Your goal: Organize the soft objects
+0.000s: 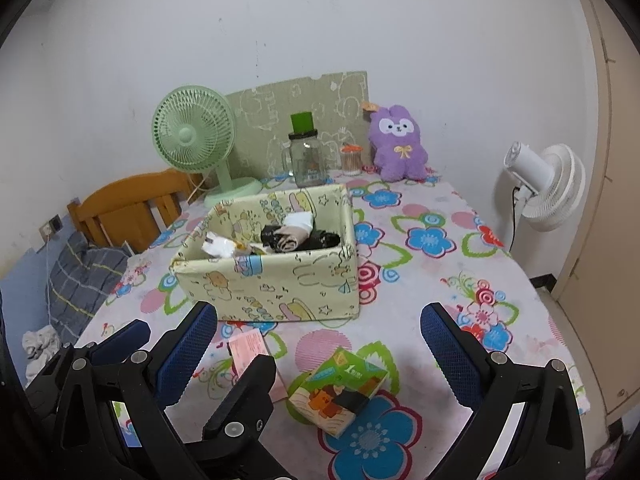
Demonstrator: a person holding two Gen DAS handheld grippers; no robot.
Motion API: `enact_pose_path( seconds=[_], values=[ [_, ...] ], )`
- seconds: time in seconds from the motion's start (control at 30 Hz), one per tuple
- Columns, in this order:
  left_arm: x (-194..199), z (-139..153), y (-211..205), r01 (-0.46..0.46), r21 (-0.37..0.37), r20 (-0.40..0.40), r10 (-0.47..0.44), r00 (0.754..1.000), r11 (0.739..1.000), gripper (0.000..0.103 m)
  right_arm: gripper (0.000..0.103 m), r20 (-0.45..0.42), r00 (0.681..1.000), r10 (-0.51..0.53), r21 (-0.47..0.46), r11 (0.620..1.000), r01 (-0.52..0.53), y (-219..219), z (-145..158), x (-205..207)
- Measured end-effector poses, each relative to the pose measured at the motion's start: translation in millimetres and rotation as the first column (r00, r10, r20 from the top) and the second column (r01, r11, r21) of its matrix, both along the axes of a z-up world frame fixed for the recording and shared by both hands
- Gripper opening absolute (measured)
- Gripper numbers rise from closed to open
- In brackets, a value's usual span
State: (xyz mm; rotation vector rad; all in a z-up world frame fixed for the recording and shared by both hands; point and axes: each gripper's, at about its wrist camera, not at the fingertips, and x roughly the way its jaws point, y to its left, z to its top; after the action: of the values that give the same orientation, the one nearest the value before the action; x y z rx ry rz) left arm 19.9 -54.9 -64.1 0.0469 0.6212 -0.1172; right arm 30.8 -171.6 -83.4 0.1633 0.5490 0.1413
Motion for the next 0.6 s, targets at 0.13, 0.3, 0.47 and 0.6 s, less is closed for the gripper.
enact_pose_path(
  seconds=[0.13,0.3,0.47,0.6],
  values=[
    [4,-10,2,0.003,-0.002,-0.023,-0.003,1.000,1.000,0.100,0.103,-0.020,1.000,-0.006,-0.013,1.000,0.005,3,-10,4],
    [10,-21,2,0.001,0.024,-0.041,0.000,0.999,1.000,0.100,0.103,-0.057,0.998,-0.007,-0.008,1.000,0.006,4,-25,12],
    [17,-32,6,0.003,0.014,-0.075,-0.002,0.997,1.000,0.100,0.103,-0.098,0.995,-0.009,-0.013,1.000,0.008,5,-36,21],
    [21,-39,9,-0.003,0.005,-0.102,0.003,0.995,1.000,0.100,0.103,-0.122,0.992,-0.017,-0.015,1.000,0.015,6,-44,25]
  ],
)
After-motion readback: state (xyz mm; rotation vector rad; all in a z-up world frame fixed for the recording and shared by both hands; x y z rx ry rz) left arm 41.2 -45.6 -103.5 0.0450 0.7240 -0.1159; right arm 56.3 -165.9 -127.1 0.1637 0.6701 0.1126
